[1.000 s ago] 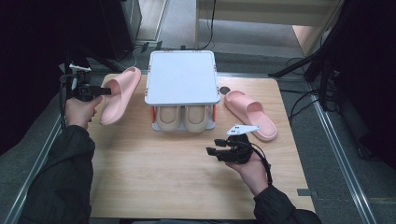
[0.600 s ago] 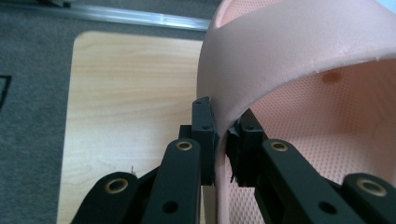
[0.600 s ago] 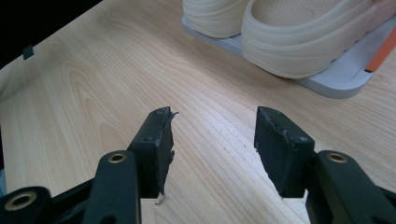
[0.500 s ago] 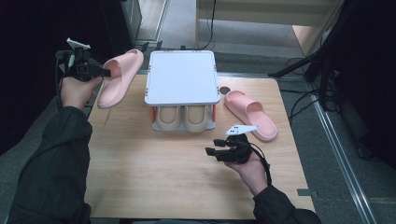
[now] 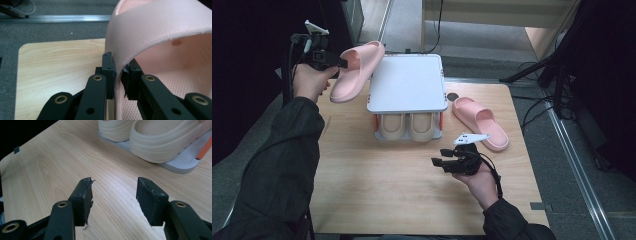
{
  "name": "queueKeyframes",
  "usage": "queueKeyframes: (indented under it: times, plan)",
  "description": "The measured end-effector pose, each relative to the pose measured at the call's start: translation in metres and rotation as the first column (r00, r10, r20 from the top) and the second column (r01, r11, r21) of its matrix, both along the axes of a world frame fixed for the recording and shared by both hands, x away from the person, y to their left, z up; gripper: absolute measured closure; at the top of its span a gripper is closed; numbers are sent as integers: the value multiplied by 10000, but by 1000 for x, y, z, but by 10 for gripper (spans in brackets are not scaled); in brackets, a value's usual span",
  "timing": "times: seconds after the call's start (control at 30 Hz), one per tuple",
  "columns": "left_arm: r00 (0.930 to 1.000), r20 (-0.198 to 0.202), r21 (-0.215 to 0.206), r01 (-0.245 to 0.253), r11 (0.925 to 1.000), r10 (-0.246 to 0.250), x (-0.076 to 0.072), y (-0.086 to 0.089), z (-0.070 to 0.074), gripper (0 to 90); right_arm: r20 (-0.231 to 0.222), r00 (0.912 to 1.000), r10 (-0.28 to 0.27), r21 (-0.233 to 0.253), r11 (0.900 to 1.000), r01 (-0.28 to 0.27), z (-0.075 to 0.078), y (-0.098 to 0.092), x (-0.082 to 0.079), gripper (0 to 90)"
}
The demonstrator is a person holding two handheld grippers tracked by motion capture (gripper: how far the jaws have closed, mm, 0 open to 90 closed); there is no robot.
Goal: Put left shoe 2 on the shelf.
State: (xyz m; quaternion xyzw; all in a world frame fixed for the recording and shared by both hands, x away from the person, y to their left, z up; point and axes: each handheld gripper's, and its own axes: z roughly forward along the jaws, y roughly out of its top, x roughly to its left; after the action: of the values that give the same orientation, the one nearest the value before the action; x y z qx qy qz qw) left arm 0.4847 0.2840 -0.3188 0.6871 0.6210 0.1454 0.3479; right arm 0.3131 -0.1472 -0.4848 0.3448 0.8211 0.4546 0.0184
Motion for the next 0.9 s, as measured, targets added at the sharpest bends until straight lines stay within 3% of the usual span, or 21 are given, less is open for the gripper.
queueKeyframes:
  times: [0.1, 0.47, 0.9]
  plan:
    - [10000, -28, -259, 90, 9996, -91, 7, -11, 0, 807, -25, 10000, 33, -19, 10000, -33, 0, 1, 0, 467]
    - [9986, -129, 36, 512, 9987, -511, 28, -52, 1, 798, -16, 10000, 96, 67, 9999, -96, 1, 0, -1, 468]
    - [9963, -300, 150, 814, 9966, -809, 36, -76, -9, 722, -13, 10000, 81, 155, 9998, -81, 2, -3, -1, 468]
